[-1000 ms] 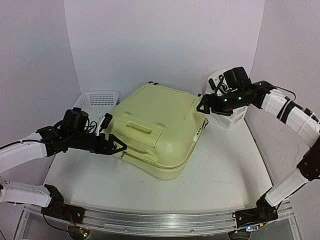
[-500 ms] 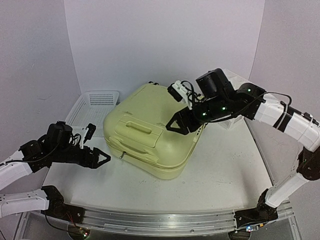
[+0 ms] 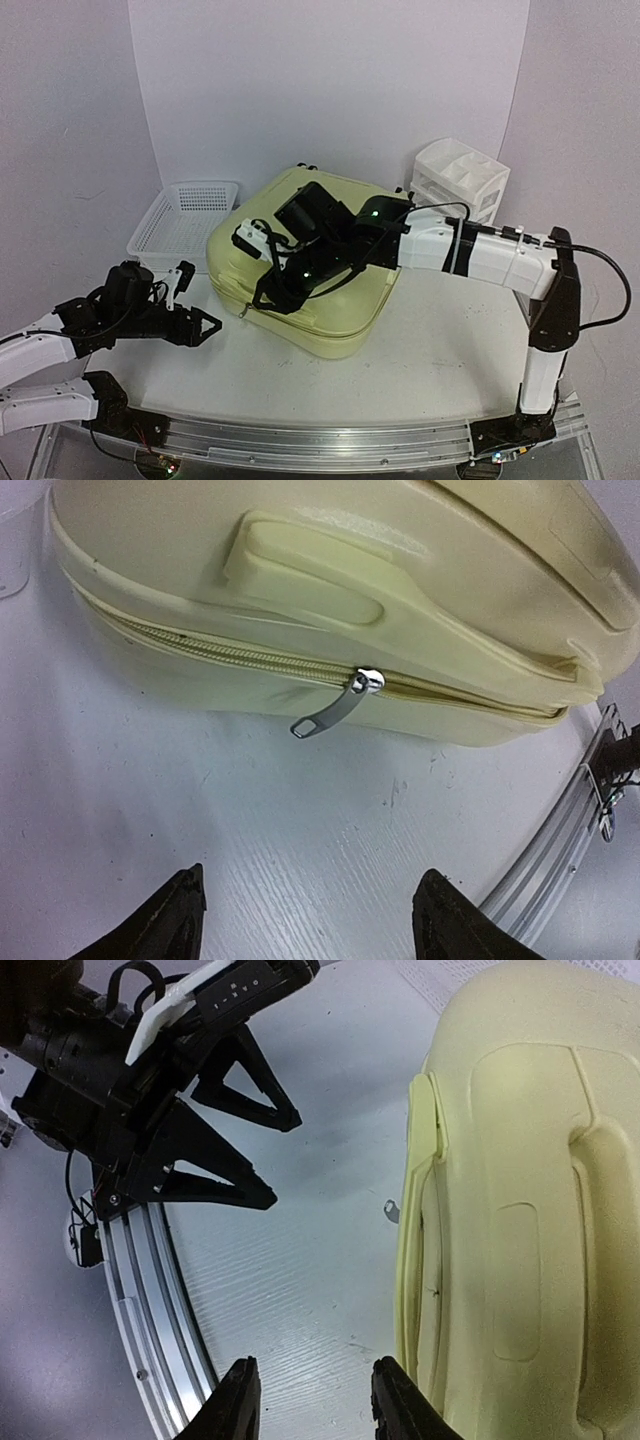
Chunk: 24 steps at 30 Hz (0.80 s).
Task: Open, take out, and arrange the luggage
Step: Rotate the luggage at the center of the board, then pick up the handle of luggage.
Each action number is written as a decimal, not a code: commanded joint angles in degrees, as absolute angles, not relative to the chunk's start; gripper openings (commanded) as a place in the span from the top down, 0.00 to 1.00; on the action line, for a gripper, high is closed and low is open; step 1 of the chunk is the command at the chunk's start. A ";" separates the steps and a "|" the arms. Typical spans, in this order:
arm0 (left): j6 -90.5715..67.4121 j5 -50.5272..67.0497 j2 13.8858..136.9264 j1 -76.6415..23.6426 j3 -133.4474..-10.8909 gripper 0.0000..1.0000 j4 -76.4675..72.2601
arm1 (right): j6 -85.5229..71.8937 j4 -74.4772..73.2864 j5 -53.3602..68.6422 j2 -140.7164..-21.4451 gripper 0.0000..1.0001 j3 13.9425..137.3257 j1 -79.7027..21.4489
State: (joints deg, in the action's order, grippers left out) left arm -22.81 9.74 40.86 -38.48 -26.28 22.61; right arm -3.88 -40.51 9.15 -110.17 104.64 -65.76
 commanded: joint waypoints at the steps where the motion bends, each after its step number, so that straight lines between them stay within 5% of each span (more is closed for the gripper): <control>1: -17.89 12.33 42.60 -38.57 -23.63 0.30 9.83 | -0.48 -41.20 4.61 -113.52 0.62 110.30 -67.03; 20: -14.23 9.04 41.92 -38.58 -17.70 0.37 0.59 | 4.09 -38.30 -17.32 -121.93 0.72 109.03 -70.79; 24: -17.12 8.65 39.35 -38.58 -15.04 0.37 -2.07 | 3.83 -34.72 -24.08 -119.41 0.63 105.38 -71.01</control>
